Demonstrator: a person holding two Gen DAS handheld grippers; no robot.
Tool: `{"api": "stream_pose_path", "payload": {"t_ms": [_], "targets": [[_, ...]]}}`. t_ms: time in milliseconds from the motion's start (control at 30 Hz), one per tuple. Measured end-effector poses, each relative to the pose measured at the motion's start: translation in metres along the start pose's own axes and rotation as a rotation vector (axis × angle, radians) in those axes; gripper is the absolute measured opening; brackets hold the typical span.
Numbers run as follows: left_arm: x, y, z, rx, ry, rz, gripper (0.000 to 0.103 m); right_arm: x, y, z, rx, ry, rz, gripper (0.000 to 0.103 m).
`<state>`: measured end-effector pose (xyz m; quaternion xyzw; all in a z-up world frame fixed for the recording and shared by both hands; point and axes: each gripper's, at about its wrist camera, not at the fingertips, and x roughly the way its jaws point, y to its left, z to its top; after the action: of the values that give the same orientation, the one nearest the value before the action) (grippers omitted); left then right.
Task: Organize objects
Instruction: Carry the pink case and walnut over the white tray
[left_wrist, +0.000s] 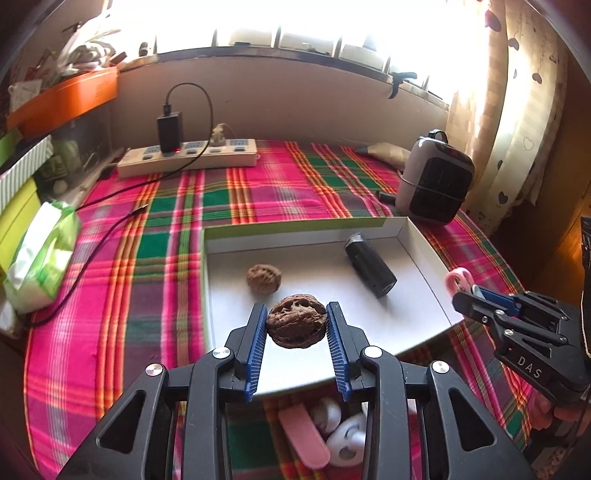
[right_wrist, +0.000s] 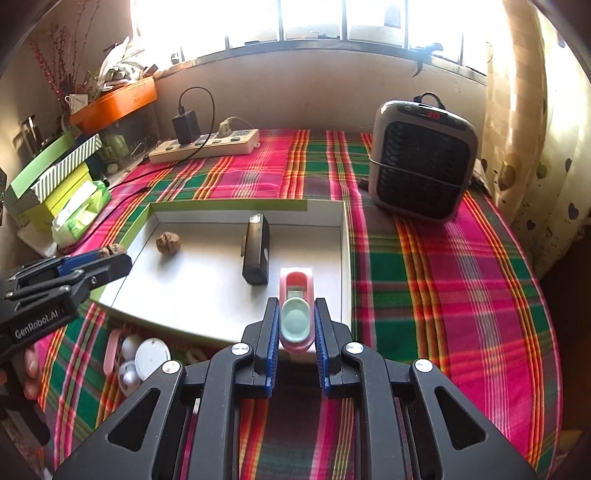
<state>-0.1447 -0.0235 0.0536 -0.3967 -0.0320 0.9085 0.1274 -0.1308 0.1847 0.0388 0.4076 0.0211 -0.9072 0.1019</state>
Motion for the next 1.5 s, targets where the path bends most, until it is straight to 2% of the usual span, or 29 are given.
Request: {"api": "stream_pose_path", "payload": {"t_ms": [700, 1133, 1500], "targets": [[0.064, -0.012, 0.040, 0.038, 0.076, -0.024, 0.030, 0.059, -0.004, 0.044, -0.027, 0.066, 0.016, 0.019], [0.094, -0.018, 0.046, 0.070, 0.127, -0.024, 0.030, 0.084, -0.006, 0.049, -0.042, 0.105, 0.020, 0.019], [0.104, -0.019, 0.044, 0.076, 0.149, -0.013, 0.030, 0.092, -0.006, 0.049, -0.049, 0.117, 0.013, 0.019]]}}
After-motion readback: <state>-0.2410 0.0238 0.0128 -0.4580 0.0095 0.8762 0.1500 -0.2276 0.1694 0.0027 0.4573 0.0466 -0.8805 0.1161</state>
